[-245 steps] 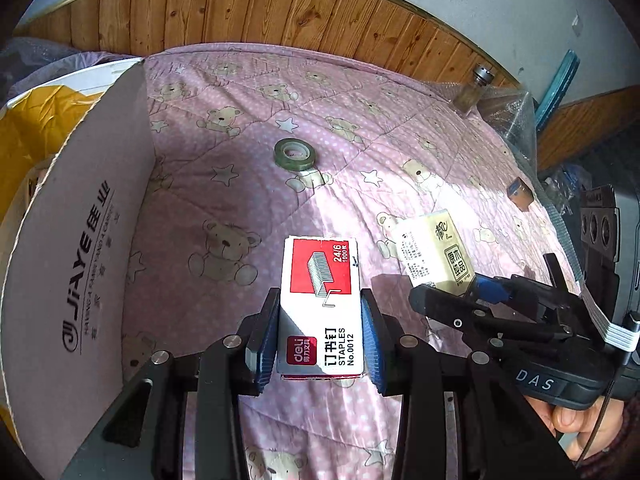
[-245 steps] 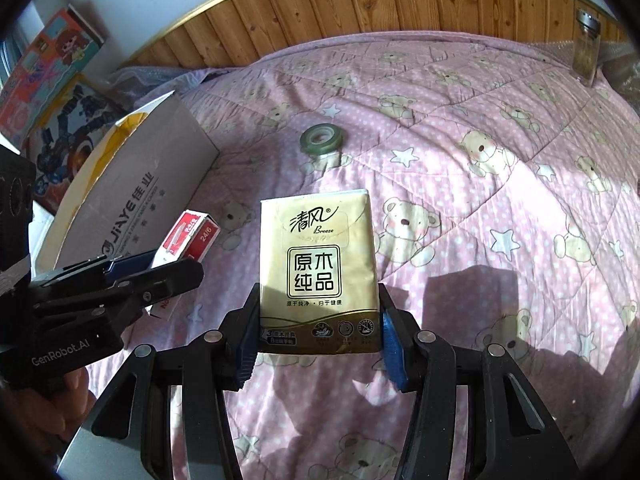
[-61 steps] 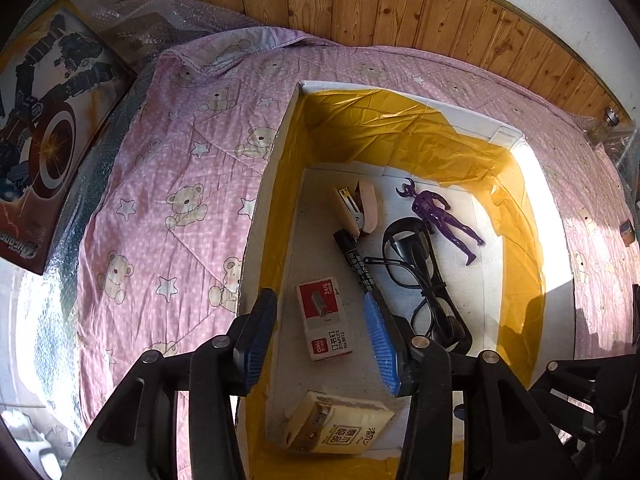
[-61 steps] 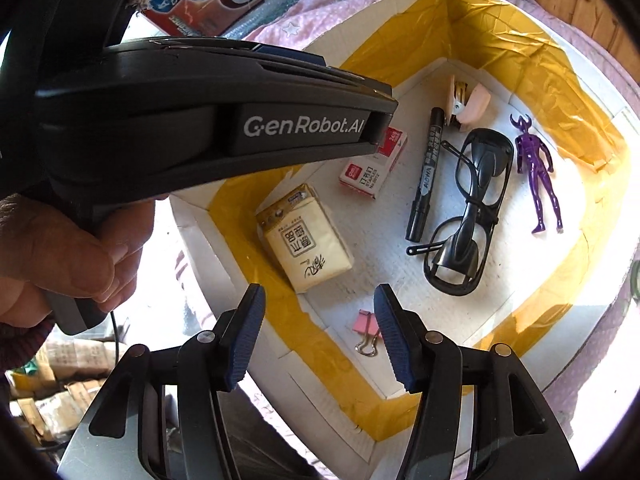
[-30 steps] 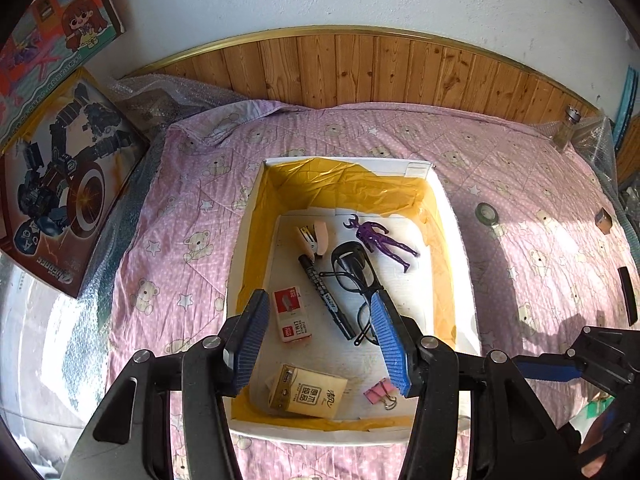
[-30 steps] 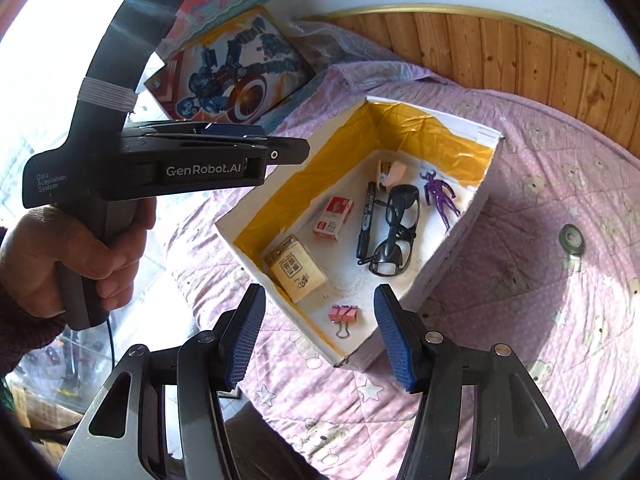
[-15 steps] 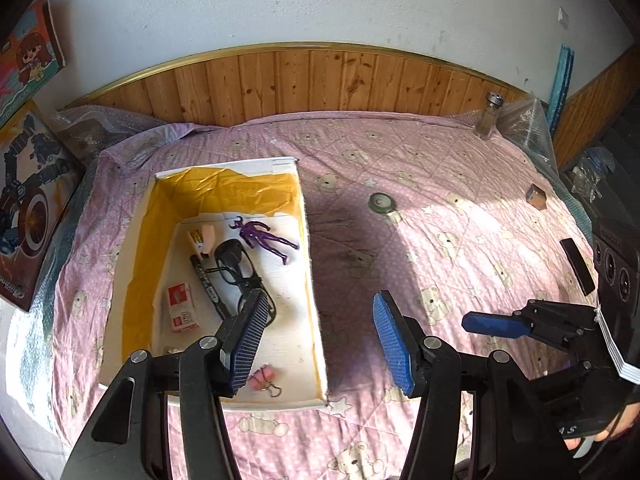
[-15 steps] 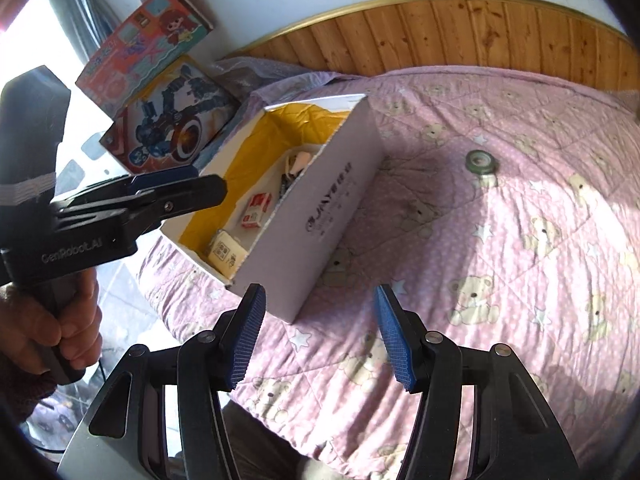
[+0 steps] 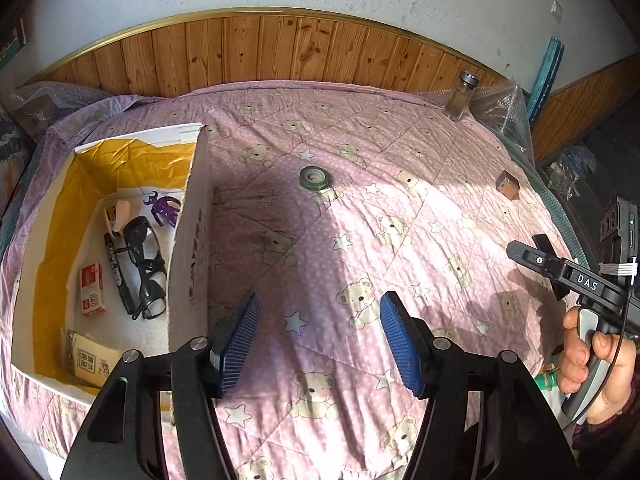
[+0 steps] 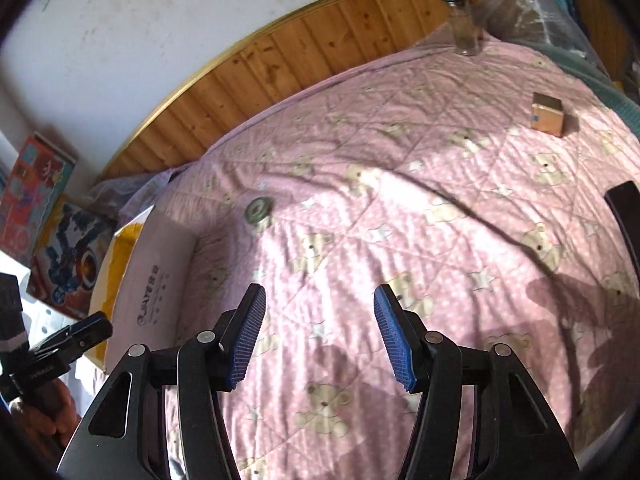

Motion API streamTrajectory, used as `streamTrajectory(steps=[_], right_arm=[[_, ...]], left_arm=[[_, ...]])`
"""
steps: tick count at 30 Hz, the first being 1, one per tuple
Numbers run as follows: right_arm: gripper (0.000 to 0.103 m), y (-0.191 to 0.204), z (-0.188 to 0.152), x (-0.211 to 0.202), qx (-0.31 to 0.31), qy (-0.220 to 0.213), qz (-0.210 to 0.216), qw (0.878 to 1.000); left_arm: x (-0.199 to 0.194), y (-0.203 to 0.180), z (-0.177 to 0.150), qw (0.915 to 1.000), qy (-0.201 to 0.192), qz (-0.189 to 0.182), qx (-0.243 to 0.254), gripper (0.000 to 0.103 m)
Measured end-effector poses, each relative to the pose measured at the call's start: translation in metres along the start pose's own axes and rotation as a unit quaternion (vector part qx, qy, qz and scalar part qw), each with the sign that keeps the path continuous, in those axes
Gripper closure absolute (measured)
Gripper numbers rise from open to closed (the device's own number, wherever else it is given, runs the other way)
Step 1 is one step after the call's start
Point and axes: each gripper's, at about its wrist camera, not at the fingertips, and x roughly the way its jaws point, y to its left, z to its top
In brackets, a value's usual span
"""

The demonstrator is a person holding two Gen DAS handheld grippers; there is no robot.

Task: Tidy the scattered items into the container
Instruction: 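Withdraw both tools from the box and move them over the bedspread, then grasp the gold square tin with the right tool while the left tool grasps the green tape roll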

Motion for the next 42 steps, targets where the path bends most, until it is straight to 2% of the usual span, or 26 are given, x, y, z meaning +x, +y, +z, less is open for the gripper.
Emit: streamTrajectory(steps=[5,11,16,21,28,29,37,39,42], right_arm=[[0.043,-0.059,0.039,-0.004,0.042,-0.029,-0.074,0.996],[0.042,-0.126,0.096,-0.002,0.084,-0.072,-0.156,0.982],[0.042,-0.163,0.141,0.026,0.093,-0.078,-0.207,0.971],[0.042,-0.201,0.172,0.064,0.111,-0.069,-0.256,0.958],[0.041,-0.243,0.201,0.103,0.115,-0.048,-0.281,0.951],[0.035,-0.246,0.203,0.107,0.113,-0.048,-0.281,0.952],[0.032,-0.246,0.220,0.131,0.099,-0.045,-0.281,0.954],[0.031,-0.243,0.222,0.135,0.098,-0.042,-0.283,0.953],[0.031,-0.246,0.222,0.143,0.101,-0.028,-0.282,0.954]], left_arm=[[0.038,-0.021,0.032,0.9999,0.005,-0.012,0.005,0.037],[0.091,-0.035,0.062,0.9997,0.021,-0.012,0.010,0.037],[0.135,-0.024,0.082,0.9994,0.034,0.000,-0.009,0.037],[0.172,-0.003,0.101,0.9982,0.041,0.018,-0.038,0.037],[0.215,0.021,0.121,0.9961,0.050,0.041,-0.061,0.037],[0.220,0.023,0.123,0.9959,0.051,0.042,-0.061,0.037],[0.258,0.027,0.129,0.9948,0.063,0.054,-0.060,0.037],[0.260,0.027,0.129,0.9951,0.058,0.054,-0.059,0.032],[0.261,0.025,0.132,0.9956,0.051,0.057,-0.054,0.031]])
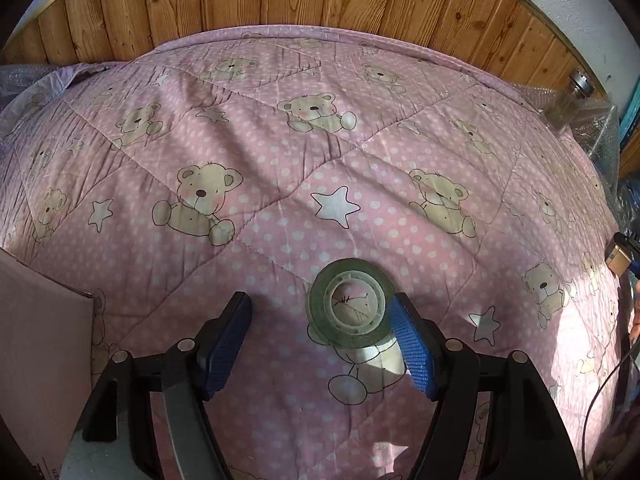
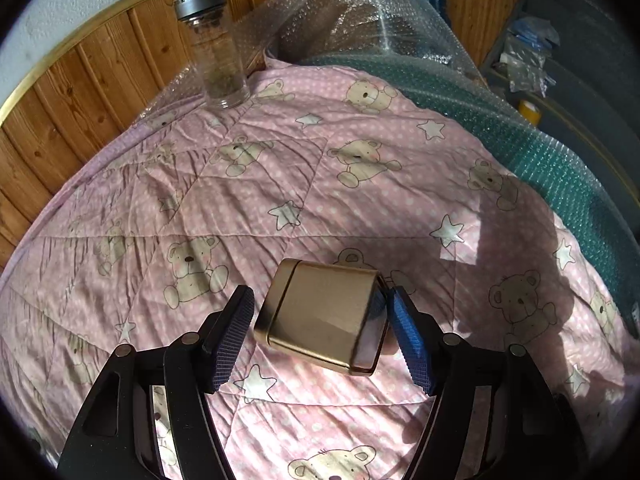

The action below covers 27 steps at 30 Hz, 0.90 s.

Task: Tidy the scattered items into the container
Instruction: 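Grasp the gold square tin with the right tool while the left tool grasps the green tape roll, then lift the tin and tape roll and carry both tools over the white box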

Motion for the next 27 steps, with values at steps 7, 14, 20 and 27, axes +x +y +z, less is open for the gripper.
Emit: streamTrajectory(steps=[7,14,20,27], right_arm=[[0.050,-0.021,-0.002,0.010,0.028,-0.005,-0.006,1.000],[0.051,-0.026,-0.007,-0.006,0.029,-0.026,0.006,0.999],[0.051,-0.024,-0.014,-0.026,0.032,-0.030,0.023,0.999],[0.051,-0.021,-0.034,-0.053,0.028,-0.030,0.044,0.998]], left_arm=[[0.008,-0.022,-0.001,0.9985,-0.004,0.017,0.052,0.031],[0.005,-0.022,0.002,0.9967,-0.016,0.021,0.077,0.054],[-0.010,-0.018,0.003,0.9979,-0.024,0.007,0.059,0.054],[-0.037,-0.010,0.003,0.9987,-0.039,-0.007,0.033,0.054]])
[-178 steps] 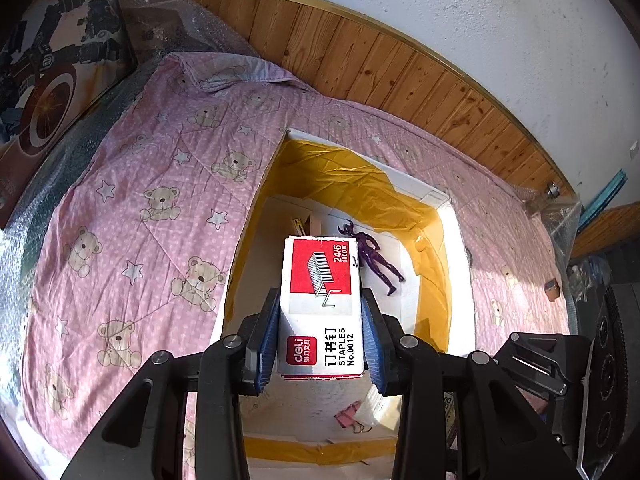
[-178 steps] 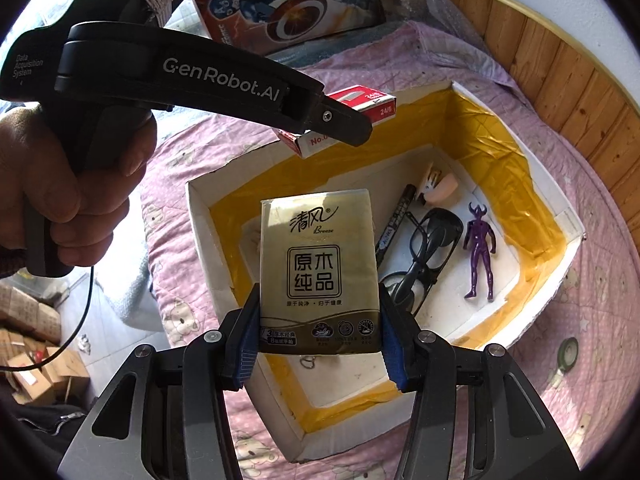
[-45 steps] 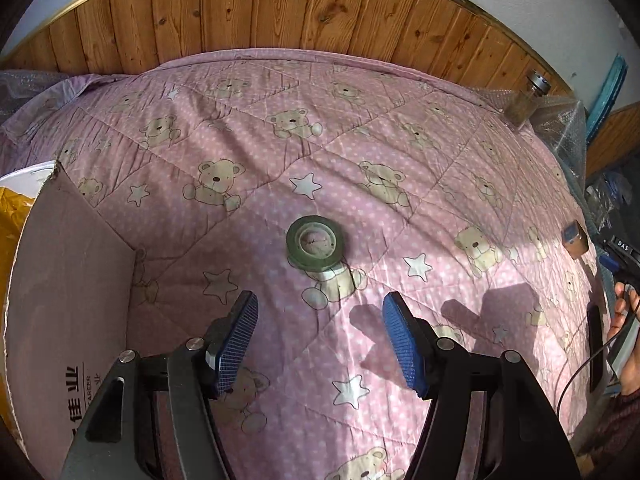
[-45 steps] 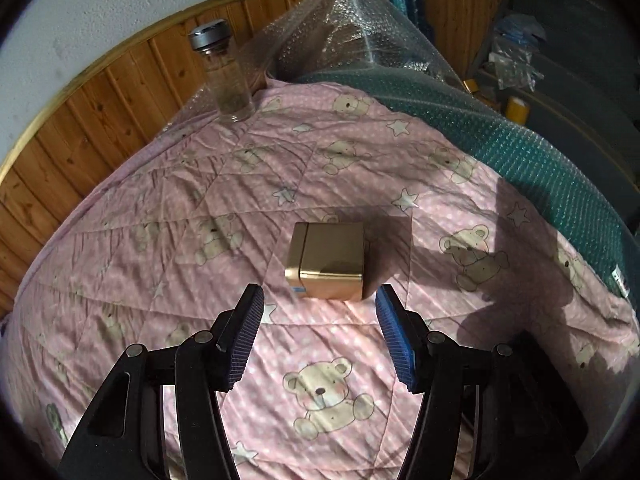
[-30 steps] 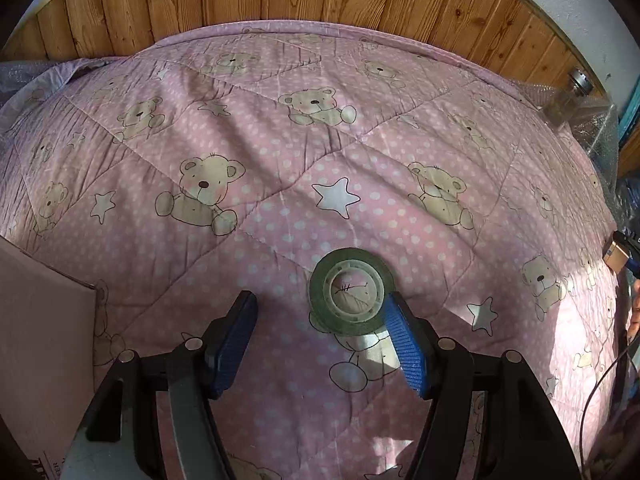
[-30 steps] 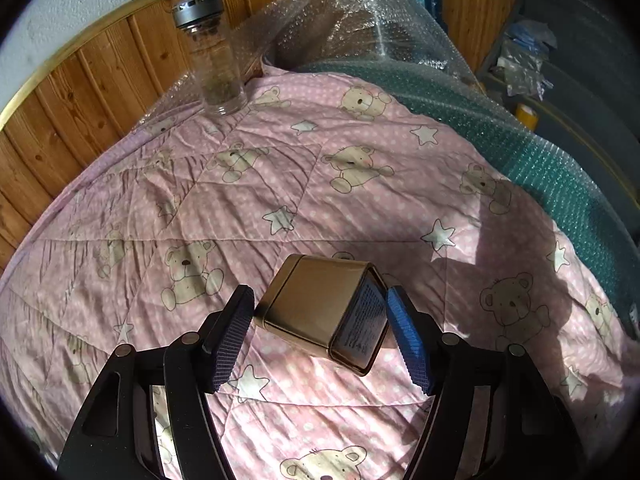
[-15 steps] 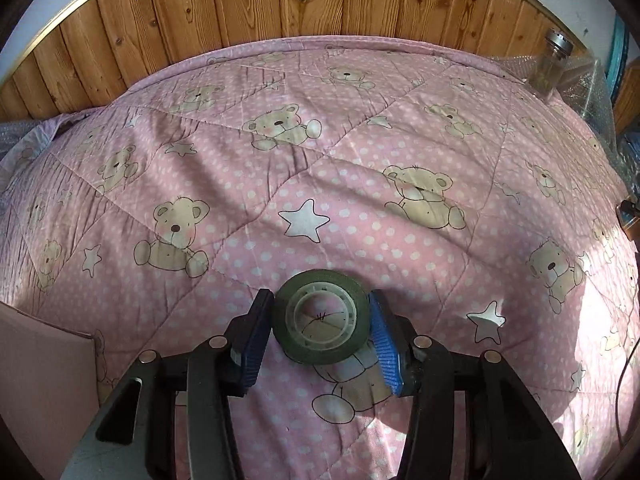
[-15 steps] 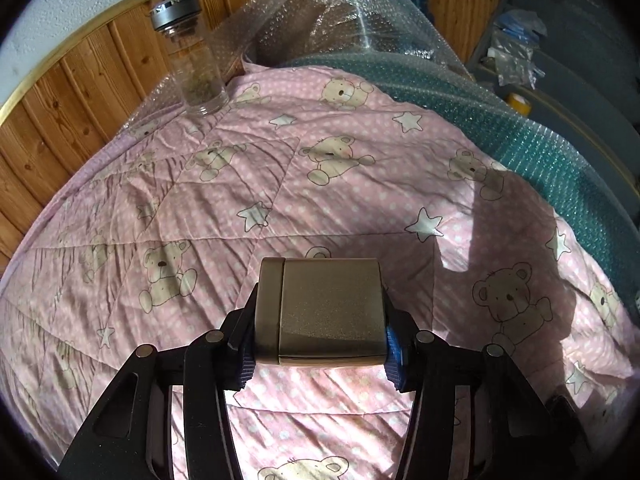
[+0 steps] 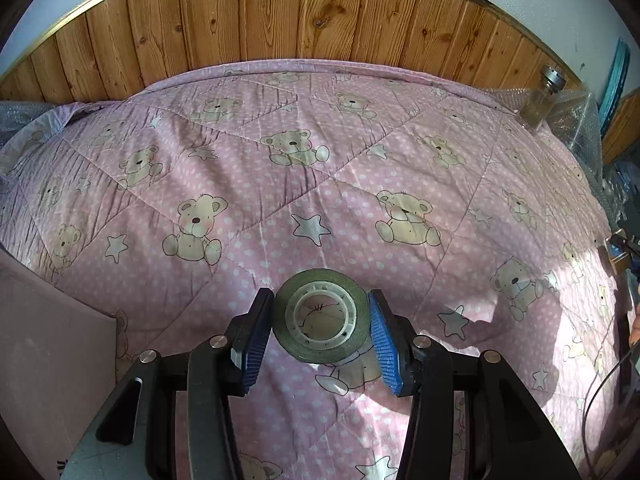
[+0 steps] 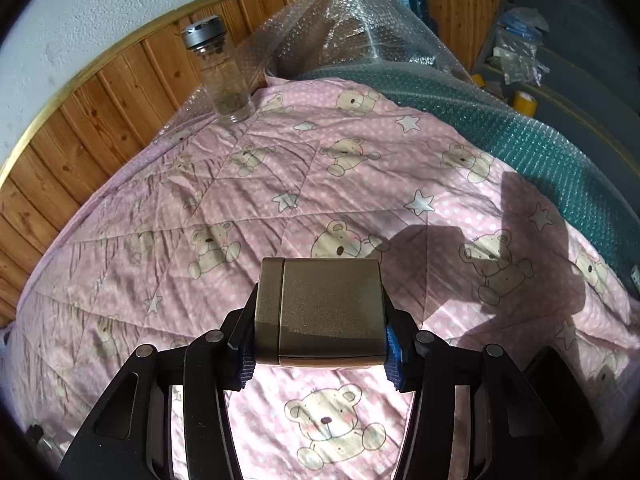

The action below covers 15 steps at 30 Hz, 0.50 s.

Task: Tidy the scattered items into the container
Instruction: 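Lift the tin and tape roll and carry both tools over the white box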

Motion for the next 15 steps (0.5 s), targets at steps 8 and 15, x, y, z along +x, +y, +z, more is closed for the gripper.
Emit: streamTrajectory(steps=[8,15], right_arm=[[0.051,0.000,-0.031,-0.040,-0.010,-0.003,0.017,1.000],[0.051,0.013,-0.065,-0.082,-0.039,-0.006,0.039,0.998]], left_arm=[[-0.024,0.004,-0.008,0.9993,-0.015,-0.028,-0.022,0.054],[-0.060,-0.001,-0.029,0.9987,-0.029,-0.036,-0.022,0.054]])
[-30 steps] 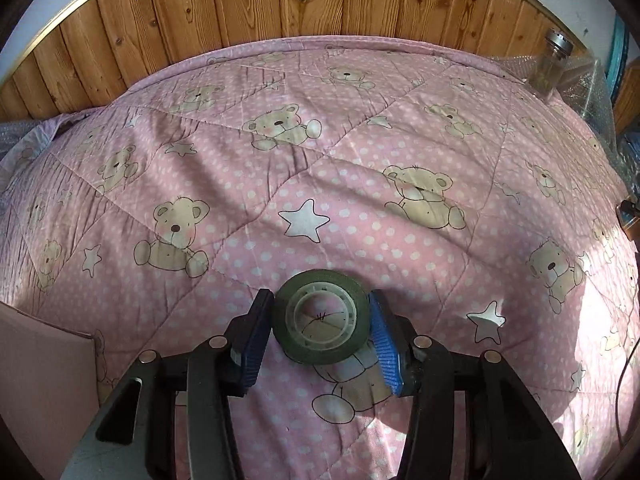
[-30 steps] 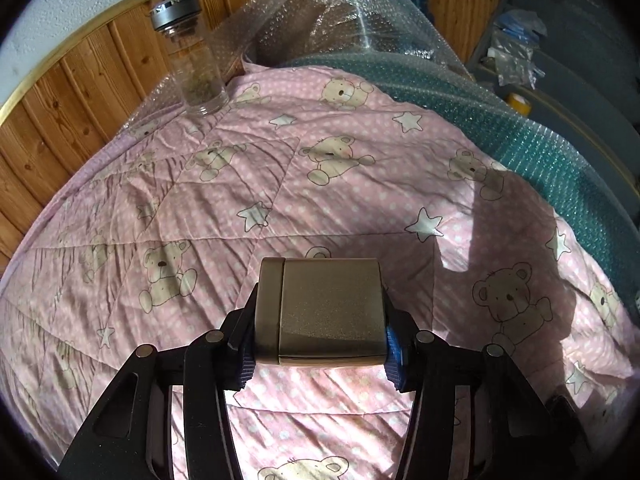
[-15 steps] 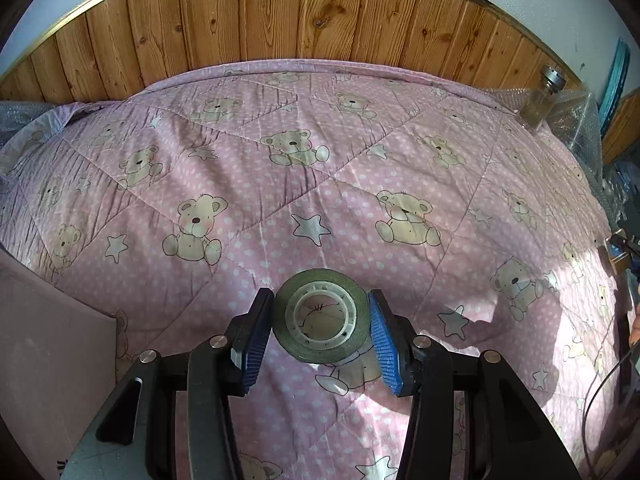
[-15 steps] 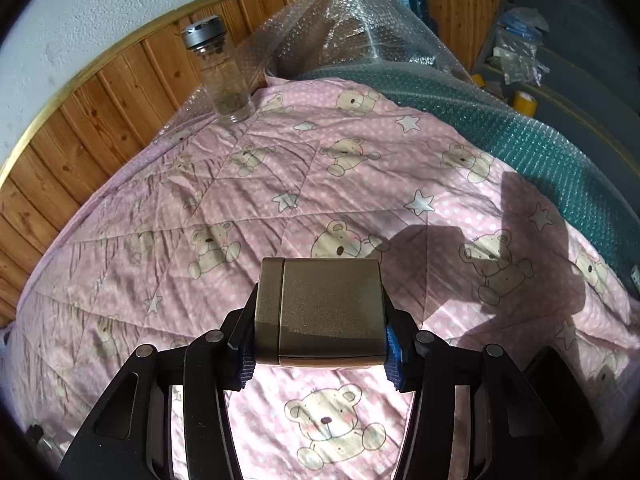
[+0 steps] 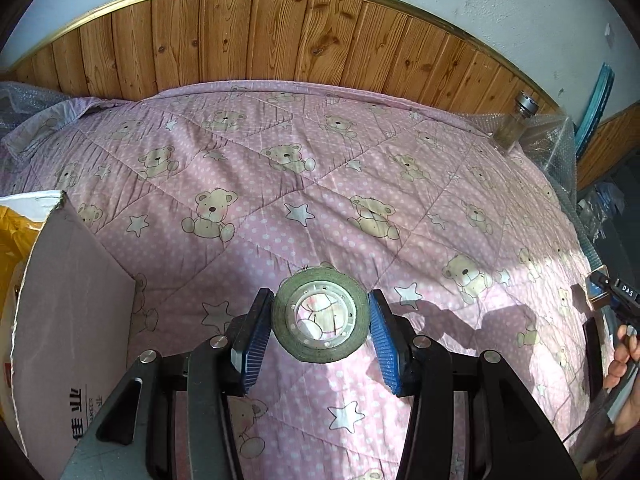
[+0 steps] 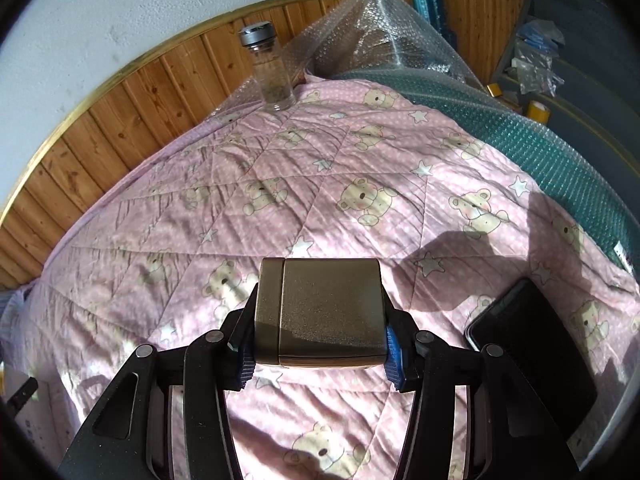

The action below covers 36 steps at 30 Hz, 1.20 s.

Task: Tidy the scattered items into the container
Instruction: 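Lift the tin and tape roll and carry both tools over the white box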

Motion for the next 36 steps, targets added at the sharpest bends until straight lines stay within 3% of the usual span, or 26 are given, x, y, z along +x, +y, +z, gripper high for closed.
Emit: streamTrajectory(steps=[23,31,36], right_arm=[[0.051,0.051,-0.117,-0.093,-0.070,0.028,0.063,0.995],[0.051,0.090,-0.160,-0.124,-0.136,0.036,0.102,0.985],[0.051,0.126,-0.184,-0.146,-0.195,0.037,0.139,0.970]], left_arm=[[-0.124,0.006,-0.091,0.9992,-0.034,-0.013,-0.012,0.054],[-0.162,0.005,-0.117,0.9981,-0.052,-0.029,-0.012,0.054],[-0.181,0.013,-0.137,0.9974,-0.060,-0.032,-0.026,0.054]])
